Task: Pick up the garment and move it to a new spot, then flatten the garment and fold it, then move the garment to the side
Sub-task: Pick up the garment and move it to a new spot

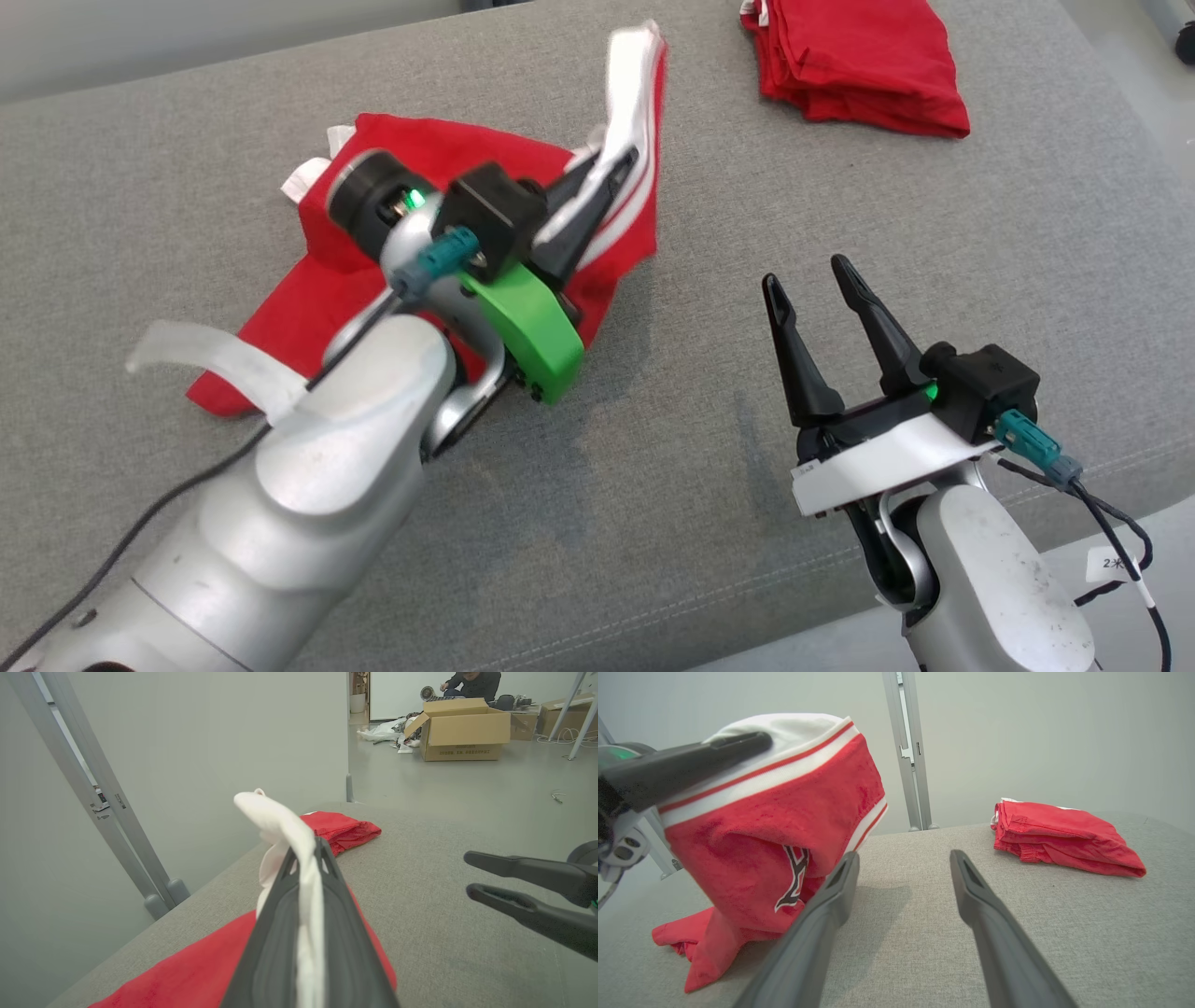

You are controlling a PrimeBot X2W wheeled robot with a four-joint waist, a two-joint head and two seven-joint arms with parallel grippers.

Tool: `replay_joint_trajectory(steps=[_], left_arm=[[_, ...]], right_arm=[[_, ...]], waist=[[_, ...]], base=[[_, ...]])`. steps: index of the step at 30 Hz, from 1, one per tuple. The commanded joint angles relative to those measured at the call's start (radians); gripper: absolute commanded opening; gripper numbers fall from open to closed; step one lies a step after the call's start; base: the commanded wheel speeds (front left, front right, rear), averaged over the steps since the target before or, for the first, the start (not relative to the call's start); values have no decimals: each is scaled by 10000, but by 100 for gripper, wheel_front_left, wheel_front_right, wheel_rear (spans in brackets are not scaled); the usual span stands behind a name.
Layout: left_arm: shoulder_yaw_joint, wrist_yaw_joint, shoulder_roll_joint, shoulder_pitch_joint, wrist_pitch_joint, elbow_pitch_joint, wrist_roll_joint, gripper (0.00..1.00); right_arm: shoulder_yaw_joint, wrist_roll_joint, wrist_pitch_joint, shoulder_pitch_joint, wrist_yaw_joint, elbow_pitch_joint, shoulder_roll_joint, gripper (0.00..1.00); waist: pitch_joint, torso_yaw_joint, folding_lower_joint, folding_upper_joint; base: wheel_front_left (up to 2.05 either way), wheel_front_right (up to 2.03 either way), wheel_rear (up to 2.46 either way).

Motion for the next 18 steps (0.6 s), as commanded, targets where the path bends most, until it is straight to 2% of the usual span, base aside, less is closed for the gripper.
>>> replay_joint_trajectory(steps=[1, 9, 10, 11, 12, 13, 18], left_arm=[[-81, -5, -1, 168, -78, 91, 112, 0], [-1097, -144, -727, 1084, -954, 1455, 58, 0], [-1159, -157, -810, 1153, -1034, 1611, -11, 6], [-1220, -173, -891, 1208, -1095, 1753, -77, 20], [-1315, -188, -953, 1247, -1158, 1906, -72, 44], [-1378, -195, -1010, 1261, -1206, 2013, -77, 100], [-1279, -200, -1255, 1360, -1469, 2127, -264, 100]], right_arm=[[-33, -96, -42, 58, -12, -63, -16, 100], [-79, -169, -42, -30, -12, -100, -17, 100], [-69, -167, -42, -16, -12, -93, -19, 100], [-70, -176, -42, 3, -12, -82, -19, 100], [-80, -186, -42, 21, -12, -72, -17, 100], [-100, -193, -42, 38, -12, -59, -19, 100], [-167, -258, -42, 115, -12, -11, -17, 100]], waist=[[13, 39, 0, -1], [34, 184, 0, -1], [24, 190, 0, -1], [11, 201, 0, -1], [0, 214, 0, -1], [-17, 229, 0, -1], [-173, 354, 0, -1]], base=[[0, 0, 0], [0, 0, 0], [0, 0, 0], [0, 0, 0], [0, 0, 0], [0, 0, 0], [0, 0, 0]])
